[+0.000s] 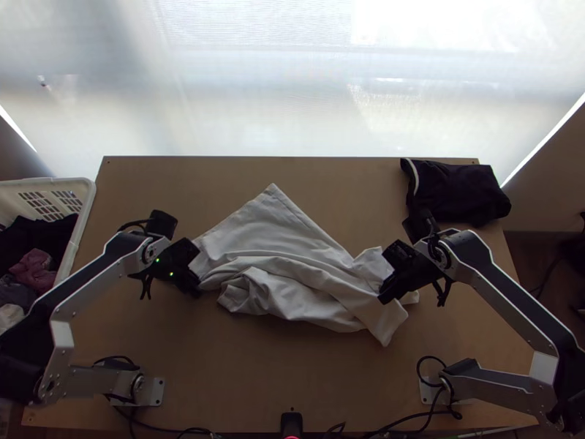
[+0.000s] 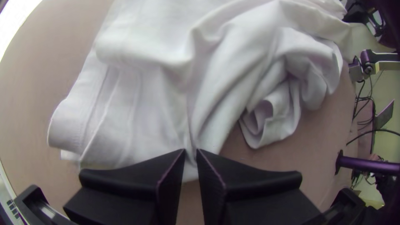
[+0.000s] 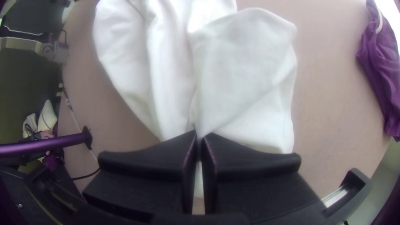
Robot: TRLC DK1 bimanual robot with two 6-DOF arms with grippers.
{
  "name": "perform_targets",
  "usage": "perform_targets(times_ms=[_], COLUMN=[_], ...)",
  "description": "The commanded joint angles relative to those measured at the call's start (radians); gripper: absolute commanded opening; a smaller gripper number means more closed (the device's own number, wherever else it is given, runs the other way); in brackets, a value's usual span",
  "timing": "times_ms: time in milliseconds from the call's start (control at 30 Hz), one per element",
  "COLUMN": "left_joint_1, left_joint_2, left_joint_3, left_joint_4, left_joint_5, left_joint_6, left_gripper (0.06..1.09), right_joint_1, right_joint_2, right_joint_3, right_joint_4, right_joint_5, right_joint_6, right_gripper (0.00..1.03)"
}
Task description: Fold the t-shirt
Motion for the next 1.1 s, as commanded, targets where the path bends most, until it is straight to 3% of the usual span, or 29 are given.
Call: perform_targets(times_ms=[0, 233, 267, 300, 333, 367, 600, 767, 867, 967, 1067], left_joint_1=[-0.013, -0.050, -0.050, -0.050, -0.049, -0.049, -0.078, -0.176, -0.207, -0.207, -0.207], left_joint_2=[-0.163, -0.282, -0.315, -0.351, -0.387, -0.414, -0.302, -0.206, -0.097, 0.015, 0.127], left_joint_3=[-0.155, -0.200, -0.194, -0.181, -0.161, -0.134, 0.216, 0.208, 0.204, 0.219, 0.316], left_joint_4=[-0.058, -0.142, -0.148, -0.151, -0.151, -0.147, -0.021, 0.197, 0.272, 0.327, 0.332], left_joint_5=[-0.006, -0.006, -0.012, -0.013, -0.013, -0.013, -0.012, -0.007, 0.014, 0.020, 0.033], left_joint_6=[0.023, -0.003, -0.011, -0.016, -0.017, -0.016, -0.045, 0.049, 0.156, 0.395, 0.529], left_gripper=[0.29, 0.31, 0.40, 0.64, 0.98, 1.04, 1.04, 1.04, 1.04, 1.04, 1.04], right_joint_1=[0.000, 0.005, 0.005, 0.005, 0.005, 0.005, 0.013, 0.014, 0.014, 0.014, 0.014], right_joint_2=[0.011, 0.020, 0.022, 0.022, 0.023, 0.025, 0.034, 0.031, 0.026, 0.017, 0.005], right_joint_3=[-0.011, -0.003, -0.003, -0.003, -0.003, -0.005, -0.009, -0.005, -0.009, -0.012, -0.024], right_joint_4=[0.000, 0.000, 0.000, 0.000, 0.000, 0.000, 0.002, 0.000, -0.003, -0.013, -0.013], right_joint_5=[-0.005, -0.006, -0.006, -0.006, -0.008, -0.011, -0.023, -0.026, -0.026, -0.026, -0.026], right_joint_6=[-0.007, -0.010, -0.010, -0.010, -0.010, -0.010, -0.002, 0.004, 0.004, 0.004, 0.004], right_gripper=[0.03, 0.03, 0.03, 0.03, 0.03, 0.03, 0.03, 0.03, 0.03, 0.03, 0.03])
